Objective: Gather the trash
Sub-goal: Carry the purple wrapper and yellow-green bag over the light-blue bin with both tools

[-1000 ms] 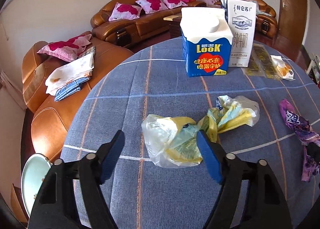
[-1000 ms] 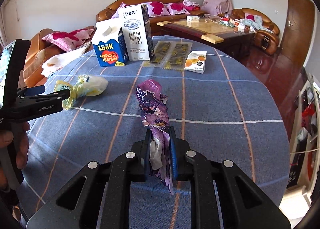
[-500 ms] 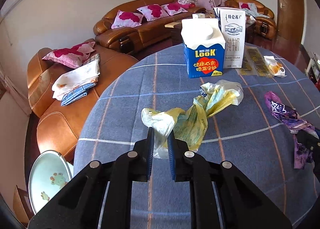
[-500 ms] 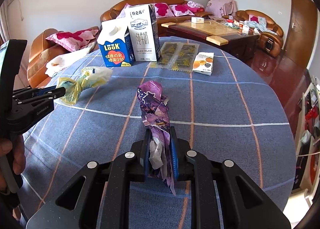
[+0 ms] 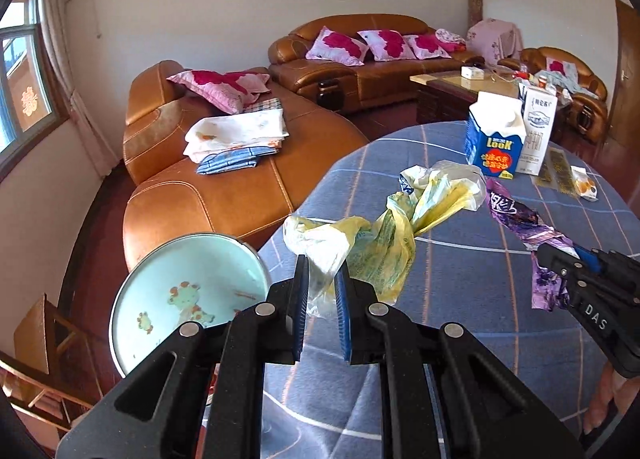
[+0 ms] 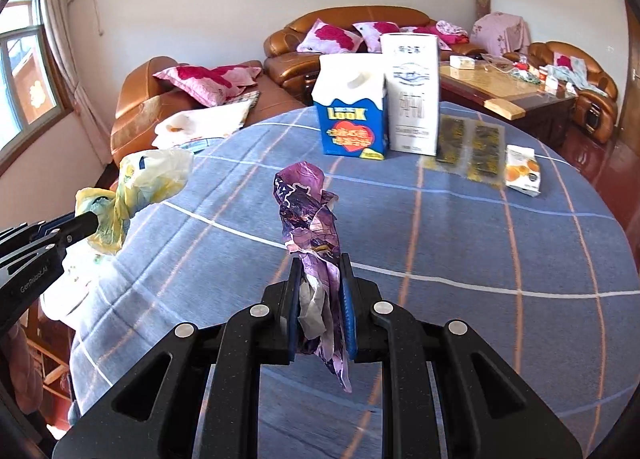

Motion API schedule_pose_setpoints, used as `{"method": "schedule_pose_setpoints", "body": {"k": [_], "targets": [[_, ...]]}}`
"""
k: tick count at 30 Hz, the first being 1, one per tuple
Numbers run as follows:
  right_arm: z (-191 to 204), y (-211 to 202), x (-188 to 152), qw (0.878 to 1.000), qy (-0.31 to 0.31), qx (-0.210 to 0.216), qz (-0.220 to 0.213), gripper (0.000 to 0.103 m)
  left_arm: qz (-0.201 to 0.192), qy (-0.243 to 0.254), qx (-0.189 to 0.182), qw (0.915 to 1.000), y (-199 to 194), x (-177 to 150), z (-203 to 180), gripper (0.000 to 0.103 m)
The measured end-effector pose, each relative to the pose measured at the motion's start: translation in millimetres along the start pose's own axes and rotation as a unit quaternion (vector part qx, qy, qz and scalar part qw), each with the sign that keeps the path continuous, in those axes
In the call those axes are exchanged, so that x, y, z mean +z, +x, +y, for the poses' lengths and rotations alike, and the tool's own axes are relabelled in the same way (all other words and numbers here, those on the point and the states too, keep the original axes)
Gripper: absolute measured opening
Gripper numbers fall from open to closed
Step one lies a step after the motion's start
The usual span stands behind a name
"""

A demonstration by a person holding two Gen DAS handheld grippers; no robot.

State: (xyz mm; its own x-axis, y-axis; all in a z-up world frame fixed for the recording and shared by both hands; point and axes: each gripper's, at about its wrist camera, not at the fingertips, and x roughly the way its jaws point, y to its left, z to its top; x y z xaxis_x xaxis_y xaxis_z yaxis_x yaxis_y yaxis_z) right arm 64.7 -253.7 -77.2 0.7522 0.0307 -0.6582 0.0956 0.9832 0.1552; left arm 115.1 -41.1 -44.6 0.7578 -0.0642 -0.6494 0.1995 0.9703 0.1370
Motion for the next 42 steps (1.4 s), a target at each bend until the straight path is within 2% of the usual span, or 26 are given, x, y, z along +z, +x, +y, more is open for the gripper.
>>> {"method": "schedule_pose_setpoints", "body": {"k": [8,16,28,42], "targets": [[66,20,18,0.997,-0.058,0.045,-0.02,0.018,-0.009,-0.039,0.047,0.9981,-20,-11,44,0.013],[117,29,21,0.991,-0.111,0.071,-0.034,0.018,-0.012,-0.051,0.085,0.995,-28,-21,71,0.013],[172,33,17,0.977,-0.173,0.113,-0.047,0.018,-0.004,-0.078,0.14,0.9871,-29,-33,107,0.013],[202,47,19,0.967,-0.203,0.144,-0.046,0.018,-0.003,-0.105,0.179,0.9783,-29,-41,132,0.013]]}}
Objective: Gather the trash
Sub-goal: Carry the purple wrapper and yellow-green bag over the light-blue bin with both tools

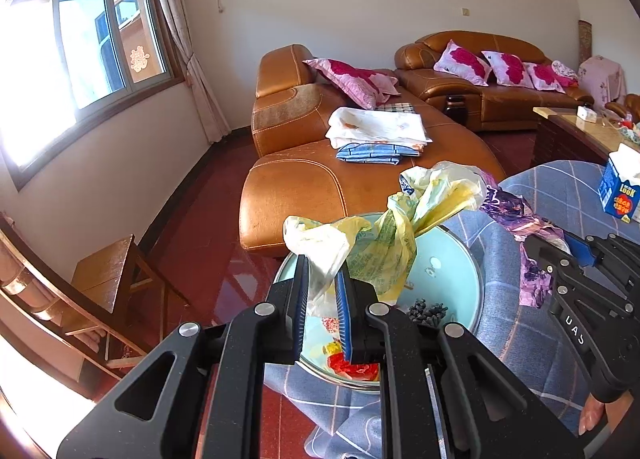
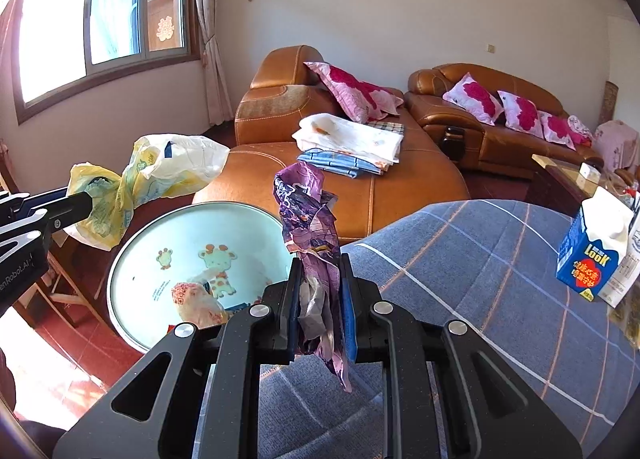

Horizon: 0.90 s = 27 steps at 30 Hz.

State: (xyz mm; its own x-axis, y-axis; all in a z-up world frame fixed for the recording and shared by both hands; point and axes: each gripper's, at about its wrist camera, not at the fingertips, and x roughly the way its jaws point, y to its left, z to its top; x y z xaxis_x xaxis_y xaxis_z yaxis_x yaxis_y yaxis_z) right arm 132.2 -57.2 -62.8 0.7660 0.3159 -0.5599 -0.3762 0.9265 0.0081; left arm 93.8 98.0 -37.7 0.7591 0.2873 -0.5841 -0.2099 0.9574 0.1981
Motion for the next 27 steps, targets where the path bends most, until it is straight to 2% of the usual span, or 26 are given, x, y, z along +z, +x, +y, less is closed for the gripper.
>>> {"method": "schedule_pose_setpoints", "body": {"k": [15,27], "targets": [[21,6,3,0.999,-0.036,0.028,-0.007,0.018,0.003,-0.016,0.036,0.9992,5,-4,14,0.014],[31,11,3,0.997,-0.064,0.044,-0.002,0.018,0.006,-0.031,0.049,0.9983,7,-7,26,0.014]]}}
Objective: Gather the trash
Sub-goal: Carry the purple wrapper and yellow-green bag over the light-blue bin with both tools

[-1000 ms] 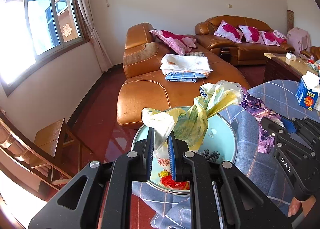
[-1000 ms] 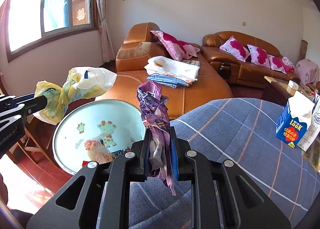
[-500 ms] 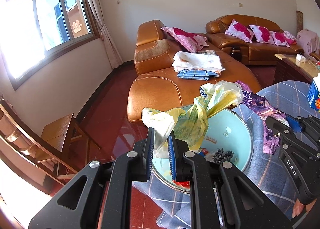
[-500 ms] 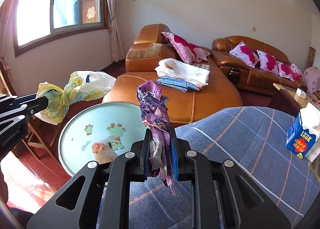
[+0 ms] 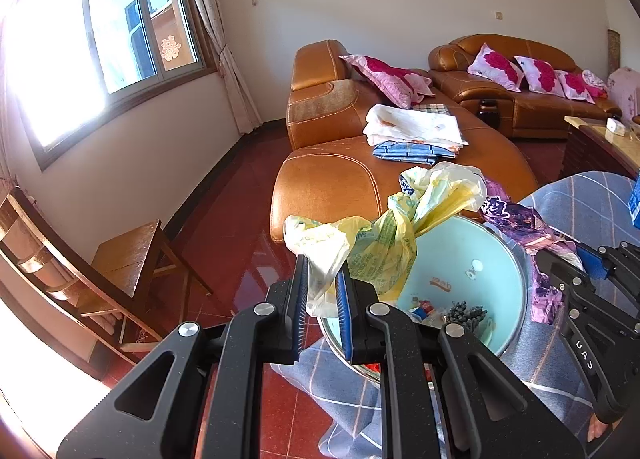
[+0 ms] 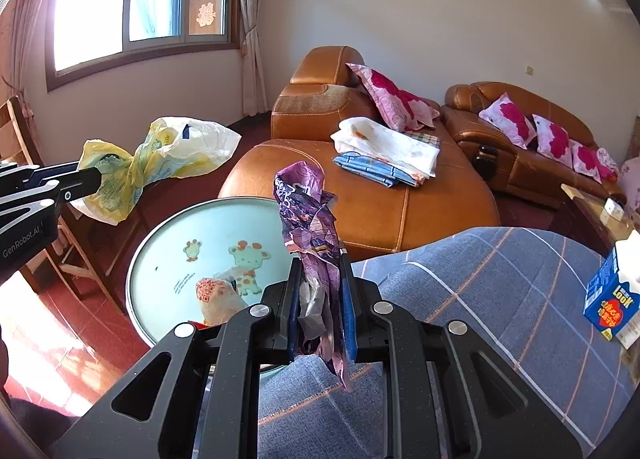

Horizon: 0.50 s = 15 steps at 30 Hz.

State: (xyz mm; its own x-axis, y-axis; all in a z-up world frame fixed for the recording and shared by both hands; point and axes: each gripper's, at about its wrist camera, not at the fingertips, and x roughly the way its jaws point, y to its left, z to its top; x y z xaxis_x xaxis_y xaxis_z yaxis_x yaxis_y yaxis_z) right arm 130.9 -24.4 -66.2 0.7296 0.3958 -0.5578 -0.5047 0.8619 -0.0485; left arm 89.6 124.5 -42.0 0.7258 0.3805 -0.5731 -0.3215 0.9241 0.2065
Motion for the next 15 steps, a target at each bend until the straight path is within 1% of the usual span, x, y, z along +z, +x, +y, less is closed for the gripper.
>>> {"method": "schedule_pose_setpoints", "body": {"k": [6,15], "targets": [[1.2,-0.3,0.1,1.0,-0.007,0.007,-0.001,0.018,-0.003,0.0,0.003,1.0,0.1,-0.4,2.3,0.014],[2.7,-1.0,2.0,1.0,-0.01,0.006,-0.005,0.018,-0.007,-0.008,0.007,0.9999,-4.1,-3.5,6.7,0.014]]}}
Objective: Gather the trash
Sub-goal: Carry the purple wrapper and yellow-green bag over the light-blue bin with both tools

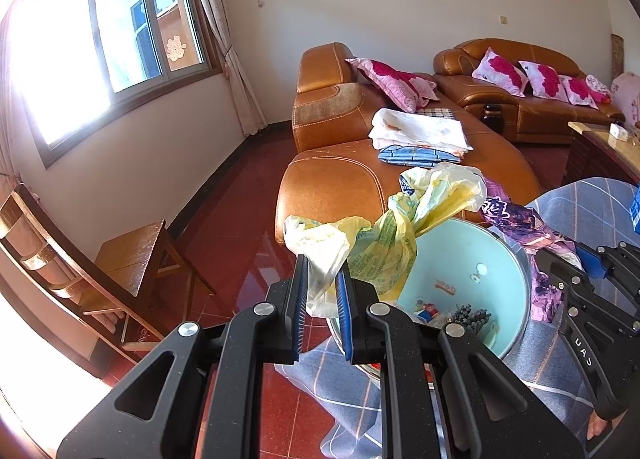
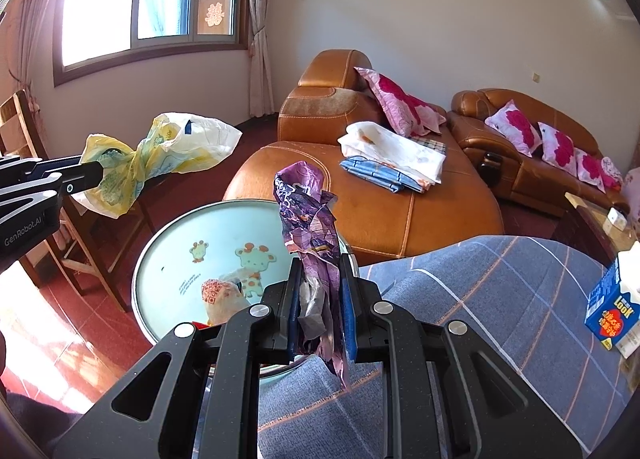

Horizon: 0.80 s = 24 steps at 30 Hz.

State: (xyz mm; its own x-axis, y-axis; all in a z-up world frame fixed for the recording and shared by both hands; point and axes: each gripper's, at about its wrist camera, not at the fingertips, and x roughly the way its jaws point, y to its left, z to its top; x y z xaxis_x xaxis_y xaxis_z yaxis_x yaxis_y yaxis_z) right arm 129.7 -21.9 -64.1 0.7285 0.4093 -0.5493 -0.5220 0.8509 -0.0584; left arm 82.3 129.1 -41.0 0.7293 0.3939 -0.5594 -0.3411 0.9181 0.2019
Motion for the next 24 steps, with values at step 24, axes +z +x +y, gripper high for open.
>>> {"method": "schedule_pose_setpoints", "body": {"k": [24], "targets": [[13,11,9,1.0,-0.007,0.017,-0.01,0.018,0.009,-0.003,0.033,0.9994,12,10,9,0.015]]}}
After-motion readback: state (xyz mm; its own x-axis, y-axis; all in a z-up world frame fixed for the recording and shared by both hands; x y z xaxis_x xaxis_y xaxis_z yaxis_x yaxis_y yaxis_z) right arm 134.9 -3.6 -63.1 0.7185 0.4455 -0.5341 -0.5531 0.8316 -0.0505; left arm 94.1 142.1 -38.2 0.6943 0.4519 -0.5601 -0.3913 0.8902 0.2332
